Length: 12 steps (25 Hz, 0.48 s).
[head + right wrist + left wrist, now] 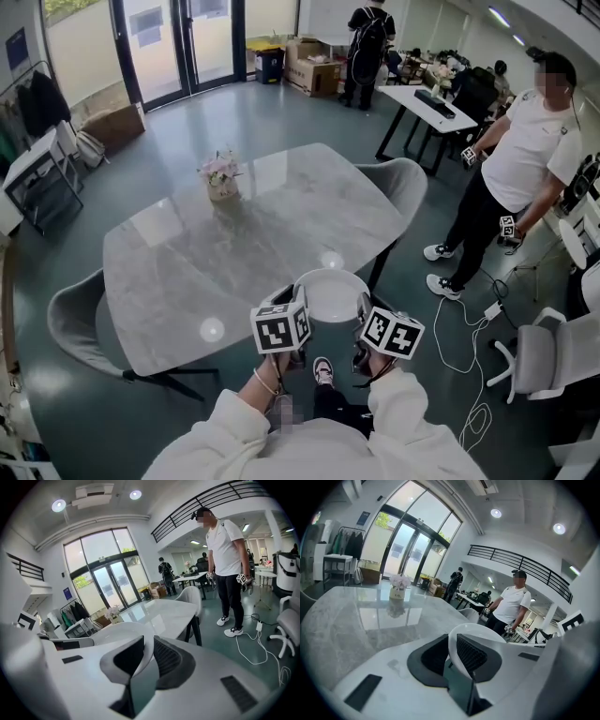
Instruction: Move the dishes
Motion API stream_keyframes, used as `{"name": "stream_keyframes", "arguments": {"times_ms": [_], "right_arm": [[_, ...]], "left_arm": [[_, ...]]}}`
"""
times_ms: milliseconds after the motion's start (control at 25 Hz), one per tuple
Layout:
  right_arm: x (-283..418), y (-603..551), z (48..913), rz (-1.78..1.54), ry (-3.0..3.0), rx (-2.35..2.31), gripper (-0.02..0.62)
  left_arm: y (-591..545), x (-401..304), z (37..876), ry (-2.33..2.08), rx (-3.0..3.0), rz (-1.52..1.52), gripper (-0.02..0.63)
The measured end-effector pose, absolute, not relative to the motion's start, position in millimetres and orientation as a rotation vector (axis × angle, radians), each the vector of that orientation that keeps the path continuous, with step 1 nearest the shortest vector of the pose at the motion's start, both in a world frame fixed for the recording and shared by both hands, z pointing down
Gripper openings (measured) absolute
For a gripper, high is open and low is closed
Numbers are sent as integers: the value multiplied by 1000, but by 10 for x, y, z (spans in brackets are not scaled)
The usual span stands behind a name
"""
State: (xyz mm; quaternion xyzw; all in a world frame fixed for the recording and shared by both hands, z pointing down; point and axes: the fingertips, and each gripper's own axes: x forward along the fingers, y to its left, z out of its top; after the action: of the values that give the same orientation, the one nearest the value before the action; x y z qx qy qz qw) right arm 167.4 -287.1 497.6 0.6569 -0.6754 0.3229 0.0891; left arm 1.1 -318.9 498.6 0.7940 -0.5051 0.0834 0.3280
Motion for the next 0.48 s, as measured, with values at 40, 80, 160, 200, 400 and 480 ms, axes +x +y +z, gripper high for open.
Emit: {"name": "stream_keyframes", "arguments": {"times_ms": [40, 80, 160, 200, 400, 480], "right_arm": [[1676, -2917, 4968, 959, -2017, 1948, 117], [1685, -2965, 4956, 957, -2024, 1944, 117], [1711, -3061, 4937, 955, -2034, 1938, 117], [1726, -3108, 4936, 955, -2037, 1935, 117], [1830, -3292, 4956, 965, -2041, 1912, 118], [1872, -3353, 4993, 971, -2037, 1901, 117]], "left_arm": [[-3230, 13, 4976, -1329, 2076, 218, 52], [-3272, 21, 4961, -1336, 2076, 217, 52], [-3357, 45, 4933, -1346, 2079, 217, 52], [-3398, 59, 4926, -1349, 2079, 218, 52], [-3559, 162, 4944, -1362, 2066, 229, 52], [-3607, 203, 4991, -1364, 2055, 239, 52]]}}
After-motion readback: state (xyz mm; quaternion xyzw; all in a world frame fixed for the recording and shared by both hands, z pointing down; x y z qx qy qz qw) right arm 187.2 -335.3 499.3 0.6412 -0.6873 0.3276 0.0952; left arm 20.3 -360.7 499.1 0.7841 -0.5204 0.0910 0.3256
